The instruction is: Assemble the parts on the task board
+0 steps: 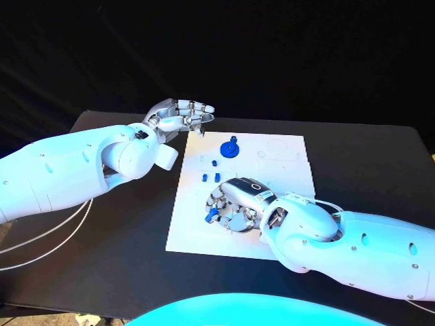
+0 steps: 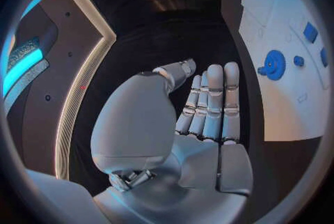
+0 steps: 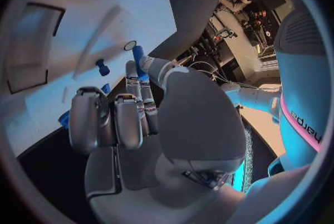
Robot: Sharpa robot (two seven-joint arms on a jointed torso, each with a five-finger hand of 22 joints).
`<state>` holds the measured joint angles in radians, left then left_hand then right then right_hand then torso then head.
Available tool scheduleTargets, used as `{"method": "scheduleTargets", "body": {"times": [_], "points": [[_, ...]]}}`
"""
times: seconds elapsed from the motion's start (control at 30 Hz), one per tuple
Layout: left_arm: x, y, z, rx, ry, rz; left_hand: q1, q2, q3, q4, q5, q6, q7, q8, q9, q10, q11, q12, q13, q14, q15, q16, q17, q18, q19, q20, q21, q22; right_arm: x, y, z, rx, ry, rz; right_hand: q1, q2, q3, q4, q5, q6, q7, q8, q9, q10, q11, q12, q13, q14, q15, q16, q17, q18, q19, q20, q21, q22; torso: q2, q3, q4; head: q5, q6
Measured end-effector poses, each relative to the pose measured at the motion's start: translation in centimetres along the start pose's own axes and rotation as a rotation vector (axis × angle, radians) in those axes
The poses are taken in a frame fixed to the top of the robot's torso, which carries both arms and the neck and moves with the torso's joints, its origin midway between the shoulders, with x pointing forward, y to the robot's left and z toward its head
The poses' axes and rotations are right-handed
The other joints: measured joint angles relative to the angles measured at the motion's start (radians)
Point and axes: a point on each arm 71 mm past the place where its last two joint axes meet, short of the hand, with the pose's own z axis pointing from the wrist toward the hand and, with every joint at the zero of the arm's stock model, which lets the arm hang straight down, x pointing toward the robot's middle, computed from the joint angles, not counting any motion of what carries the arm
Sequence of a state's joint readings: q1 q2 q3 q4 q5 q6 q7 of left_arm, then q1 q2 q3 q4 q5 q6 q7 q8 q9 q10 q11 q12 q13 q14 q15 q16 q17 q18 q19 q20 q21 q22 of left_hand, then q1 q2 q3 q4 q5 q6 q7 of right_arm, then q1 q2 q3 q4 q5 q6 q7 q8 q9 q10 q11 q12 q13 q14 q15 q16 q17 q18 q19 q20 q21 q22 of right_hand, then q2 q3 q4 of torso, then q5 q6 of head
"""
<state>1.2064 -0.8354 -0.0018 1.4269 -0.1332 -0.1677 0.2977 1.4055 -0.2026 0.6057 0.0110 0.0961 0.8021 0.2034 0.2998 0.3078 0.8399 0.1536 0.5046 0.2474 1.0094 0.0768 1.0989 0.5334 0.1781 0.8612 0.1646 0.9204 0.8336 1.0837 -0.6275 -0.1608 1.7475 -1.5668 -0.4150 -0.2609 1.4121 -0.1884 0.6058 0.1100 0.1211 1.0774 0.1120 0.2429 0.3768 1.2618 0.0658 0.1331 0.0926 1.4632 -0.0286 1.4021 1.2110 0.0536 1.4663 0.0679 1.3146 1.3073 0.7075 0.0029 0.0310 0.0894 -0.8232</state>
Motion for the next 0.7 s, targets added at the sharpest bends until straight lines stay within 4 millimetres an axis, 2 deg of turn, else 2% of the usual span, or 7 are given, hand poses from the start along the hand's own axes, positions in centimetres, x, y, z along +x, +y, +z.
{"method": "scheduleTargets", "body": {"times": [0.7], "points": [[-0.03, -0.01, -0.07, 0.000, 0.007, -0.002, 0.000, 0.000, 0.000, 0.000, 0.000, -0.004, 0.004, 0.005, 0.000, -0.004, 0.004, 0.000, 0.000, 0.000, 0.000, 0.000, -0.001, 0.000, 0.000, 0.000, -0.004, 0.000, 0.21, 0.10, 0.11, 0.038, 0.014, -0.060, -0.005, 0.006, 0.003, -0.003, -0.001, -0.005, 0.002, 0.005, 0.000, 0.003, -0.003, -0.005, 0.002, 0.000, 0.000, 0.000, 0.001, 0.000, 0.000, 0.000, 0.000, 0.001, 0.000, 0.0017, -0.0012, 0.001, -0.003]]}}
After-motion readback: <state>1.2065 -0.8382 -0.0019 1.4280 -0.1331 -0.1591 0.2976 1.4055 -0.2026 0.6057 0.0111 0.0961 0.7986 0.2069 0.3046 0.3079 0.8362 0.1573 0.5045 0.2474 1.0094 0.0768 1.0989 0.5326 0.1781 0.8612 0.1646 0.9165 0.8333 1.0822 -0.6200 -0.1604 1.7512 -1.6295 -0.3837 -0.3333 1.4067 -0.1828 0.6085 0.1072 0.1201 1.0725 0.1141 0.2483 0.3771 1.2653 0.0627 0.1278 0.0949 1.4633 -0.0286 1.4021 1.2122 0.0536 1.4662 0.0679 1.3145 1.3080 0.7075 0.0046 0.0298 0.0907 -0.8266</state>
